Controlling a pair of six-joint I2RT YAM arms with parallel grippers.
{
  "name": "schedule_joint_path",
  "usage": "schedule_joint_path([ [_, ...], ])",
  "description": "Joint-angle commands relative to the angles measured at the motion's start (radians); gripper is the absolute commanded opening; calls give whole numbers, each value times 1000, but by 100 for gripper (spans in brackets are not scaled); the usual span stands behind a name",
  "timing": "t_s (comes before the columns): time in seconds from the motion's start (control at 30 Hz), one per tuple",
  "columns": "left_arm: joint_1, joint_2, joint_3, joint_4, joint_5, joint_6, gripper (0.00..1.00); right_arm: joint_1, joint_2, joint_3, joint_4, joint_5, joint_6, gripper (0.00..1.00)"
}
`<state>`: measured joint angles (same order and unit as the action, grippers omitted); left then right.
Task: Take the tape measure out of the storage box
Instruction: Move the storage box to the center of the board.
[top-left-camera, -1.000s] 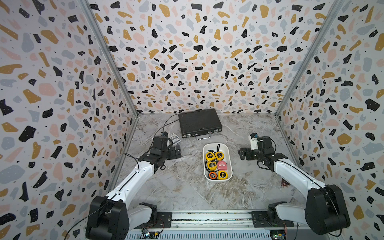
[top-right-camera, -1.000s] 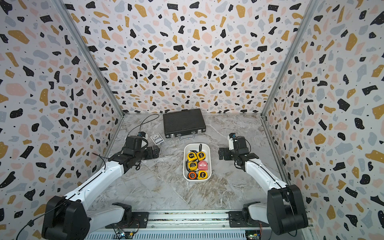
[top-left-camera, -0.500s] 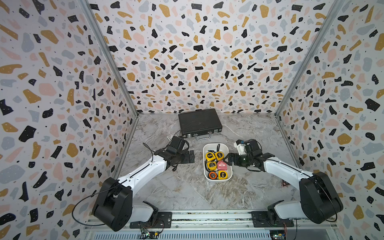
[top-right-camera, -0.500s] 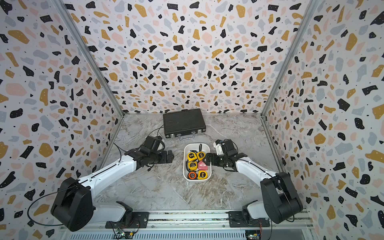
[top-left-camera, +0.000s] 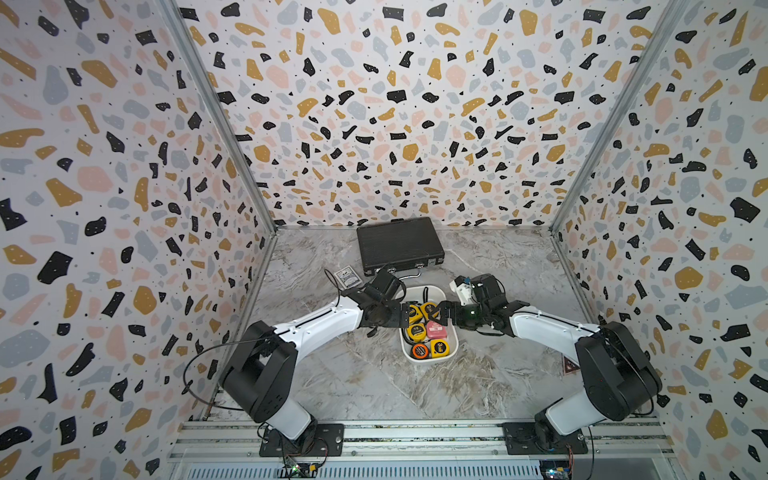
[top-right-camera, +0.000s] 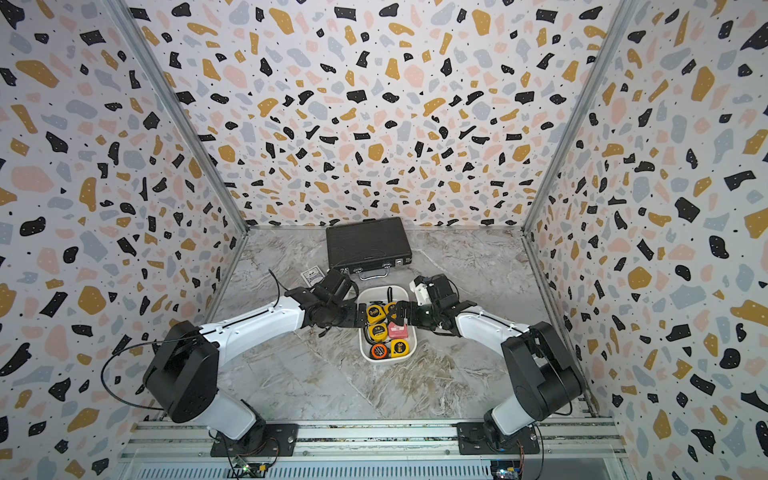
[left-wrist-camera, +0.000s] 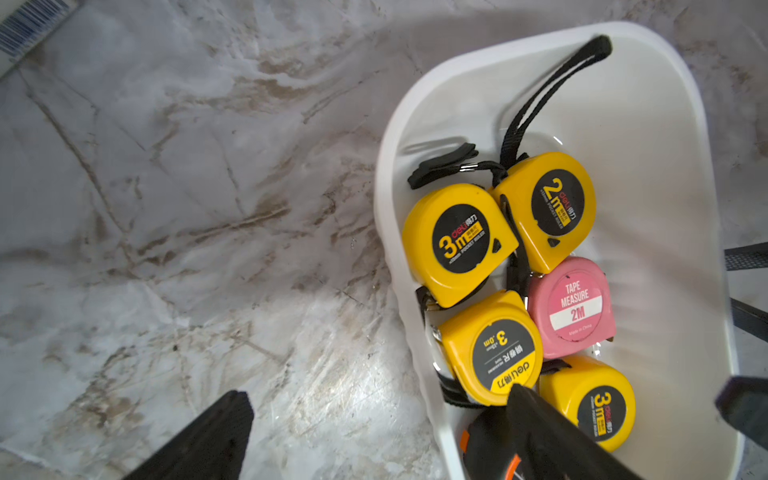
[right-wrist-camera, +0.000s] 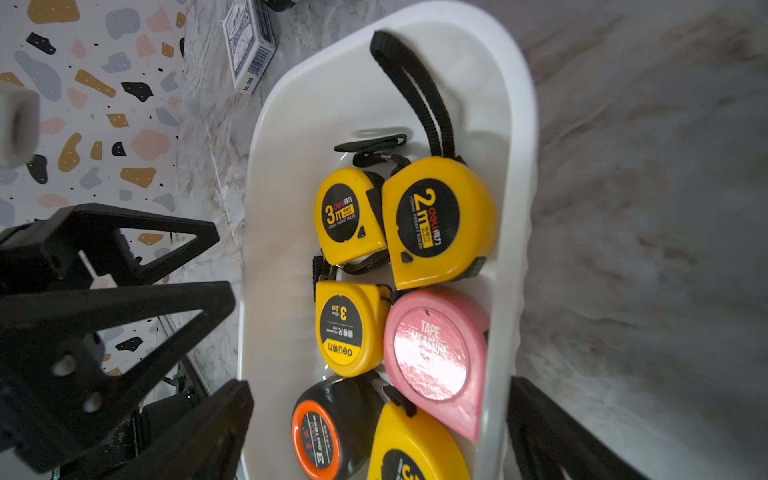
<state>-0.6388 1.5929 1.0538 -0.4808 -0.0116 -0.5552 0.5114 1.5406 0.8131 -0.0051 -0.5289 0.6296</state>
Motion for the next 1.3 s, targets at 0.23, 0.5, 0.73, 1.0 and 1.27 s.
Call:
schedule_joint_path([
  [0.23, -10, 68, 67, -139, -131, -43, 96, 24, -36, 71, -48, 12, -23, 99],
  [0.5, 9, 98, 117, -229, -226, 67, 95, 25, -42, 72, -66, 30, -19, 99],
  [0.73, 87, 155, 161, -241, -250, 171, 95, 25, -31, 84, -71, 39, -15, 99],
  [1.0, 169, 207, 218, -241, -287, 274, 95, 24, -12, 99, -65, 49, -4, 99],
  [1.27, 172, 125, 244, -294, -180, 212, 96, 27, -22, 140, -158, 94, -68, 99],
])
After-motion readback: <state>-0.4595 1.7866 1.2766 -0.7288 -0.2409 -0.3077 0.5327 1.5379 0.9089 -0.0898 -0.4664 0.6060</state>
